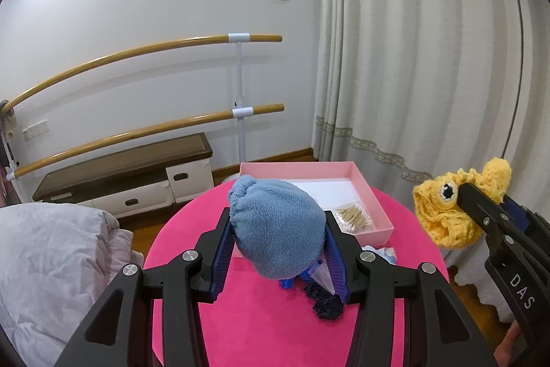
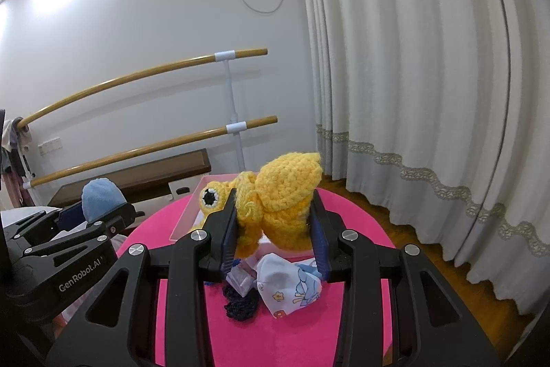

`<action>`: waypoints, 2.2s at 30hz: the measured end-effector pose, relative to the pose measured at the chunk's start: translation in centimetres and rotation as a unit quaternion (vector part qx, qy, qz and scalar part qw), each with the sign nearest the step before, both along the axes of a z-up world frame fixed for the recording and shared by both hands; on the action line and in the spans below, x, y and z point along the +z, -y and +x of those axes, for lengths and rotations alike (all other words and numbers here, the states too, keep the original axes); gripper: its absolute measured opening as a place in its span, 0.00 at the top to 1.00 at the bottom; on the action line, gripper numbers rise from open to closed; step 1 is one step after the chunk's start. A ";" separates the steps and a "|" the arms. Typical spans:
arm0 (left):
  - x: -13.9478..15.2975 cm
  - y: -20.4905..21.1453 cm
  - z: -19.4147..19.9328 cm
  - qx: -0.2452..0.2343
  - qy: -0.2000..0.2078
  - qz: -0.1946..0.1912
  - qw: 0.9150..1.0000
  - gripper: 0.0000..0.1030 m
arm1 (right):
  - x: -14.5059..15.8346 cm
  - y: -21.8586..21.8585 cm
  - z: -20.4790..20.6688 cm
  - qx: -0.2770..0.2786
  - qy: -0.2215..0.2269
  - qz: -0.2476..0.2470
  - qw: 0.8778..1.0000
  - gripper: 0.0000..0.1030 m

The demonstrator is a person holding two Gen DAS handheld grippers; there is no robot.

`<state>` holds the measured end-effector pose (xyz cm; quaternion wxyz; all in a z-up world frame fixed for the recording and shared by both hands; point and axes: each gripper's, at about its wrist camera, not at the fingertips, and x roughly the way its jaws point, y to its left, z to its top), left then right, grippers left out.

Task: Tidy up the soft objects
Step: 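Carry the fish and the light blue ball over the pink box with both tools, then open both tools to drop the fish and blue ball into the box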

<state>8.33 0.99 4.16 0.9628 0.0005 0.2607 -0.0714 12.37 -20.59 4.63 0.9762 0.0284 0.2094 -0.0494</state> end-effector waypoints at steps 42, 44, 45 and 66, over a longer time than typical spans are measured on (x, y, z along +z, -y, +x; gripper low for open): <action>-4.6 5.2 26.9 0.018 -0.170 0.032 0.985 0.55 | -5.9 2.7 15.1 0.018 -0.132 0.031 0.991 0.65; -5.3 5.7 28.9 0.019 -0.184 0.035 0.982 0.55 | -6.7 2.7 16.4 0.026 -0.149 0.035 0.988 0.65; -5.6 5.8 29.8 0.019 -0.191 0.037 0.981 0.55 | -7.1 2.7 17.0 0.027 -0.155 0.035 0.987 0.65; -10.0 7.1 37.4 0.012 -0.225 0.070 0.972 0.27 | -10.2 3.5 20.1 0.001 -0.205 0.013 0.979 0.29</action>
